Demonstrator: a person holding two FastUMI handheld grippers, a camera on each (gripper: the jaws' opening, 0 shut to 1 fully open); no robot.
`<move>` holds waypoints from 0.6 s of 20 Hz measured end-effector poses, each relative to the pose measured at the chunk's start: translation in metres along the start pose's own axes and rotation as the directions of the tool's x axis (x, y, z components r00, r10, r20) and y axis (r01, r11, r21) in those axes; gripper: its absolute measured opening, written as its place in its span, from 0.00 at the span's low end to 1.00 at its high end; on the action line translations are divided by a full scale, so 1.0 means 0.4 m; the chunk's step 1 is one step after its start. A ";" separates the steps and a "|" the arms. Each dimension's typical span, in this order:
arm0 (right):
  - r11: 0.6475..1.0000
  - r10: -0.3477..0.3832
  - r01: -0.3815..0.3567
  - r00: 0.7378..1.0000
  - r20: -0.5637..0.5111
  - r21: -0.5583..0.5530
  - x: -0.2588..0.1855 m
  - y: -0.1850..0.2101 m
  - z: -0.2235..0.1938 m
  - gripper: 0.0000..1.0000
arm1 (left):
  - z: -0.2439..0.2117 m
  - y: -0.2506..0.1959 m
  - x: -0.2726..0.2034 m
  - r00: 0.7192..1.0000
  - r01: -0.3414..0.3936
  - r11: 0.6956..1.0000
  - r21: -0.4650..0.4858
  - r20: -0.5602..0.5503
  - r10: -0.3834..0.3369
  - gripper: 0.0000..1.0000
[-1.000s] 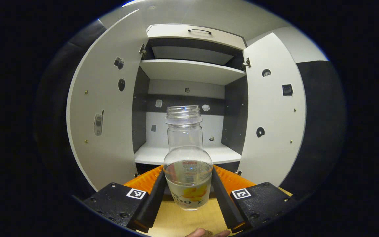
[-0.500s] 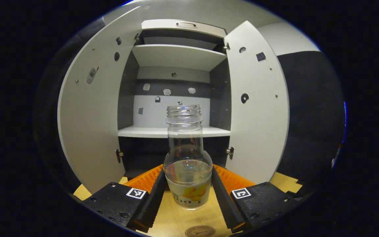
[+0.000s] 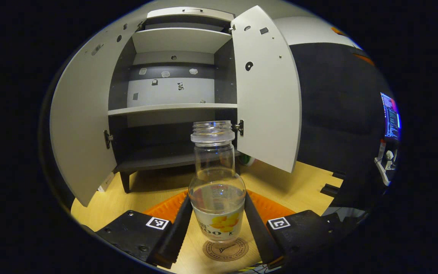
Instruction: Grasp the bottle in the cabinet with the left hand and place it on the coaster, then close the right door with the right hand and the left door with the left hand.
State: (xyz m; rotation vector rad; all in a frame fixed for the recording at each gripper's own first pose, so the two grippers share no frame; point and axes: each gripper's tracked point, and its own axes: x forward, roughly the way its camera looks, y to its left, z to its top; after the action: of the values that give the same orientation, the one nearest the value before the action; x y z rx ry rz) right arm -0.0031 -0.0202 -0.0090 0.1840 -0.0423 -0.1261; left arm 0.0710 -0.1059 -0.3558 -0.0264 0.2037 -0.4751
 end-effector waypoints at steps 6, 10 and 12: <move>0.996 -0.041 0.035 0.997 -0.068 -0.084 0.042 -0.025 -0.032 0.99 | -0.139 0.008 0.034 0.996 0.013 0.999 0.053 -0.084 -0.009 0.80; 0.997 -0.052 0.048 0.997 -0.064 -0.067 0.023 -0.037 -0.037 0.99 | -0.167 0.002 0.027 0.993 0.033 0.999 0.025 -0.117 -0.030 0.81; 0.995 -0.074 0.068 0.994 -0.082 -0.074 0.002 -0.063 -0.053 0.98 | -0.167 0.003 0.025 0.993 0.034 0.998 0.046 -0.116 -0.029 0.81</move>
State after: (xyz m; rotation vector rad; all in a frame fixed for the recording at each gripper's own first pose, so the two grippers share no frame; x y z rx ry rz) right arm -0.0042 -0.0411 -0.0345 0.1200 0.0533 -0.1909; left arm 0.0668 -0.1079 -0.4231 0.0454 0.3053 -0.5134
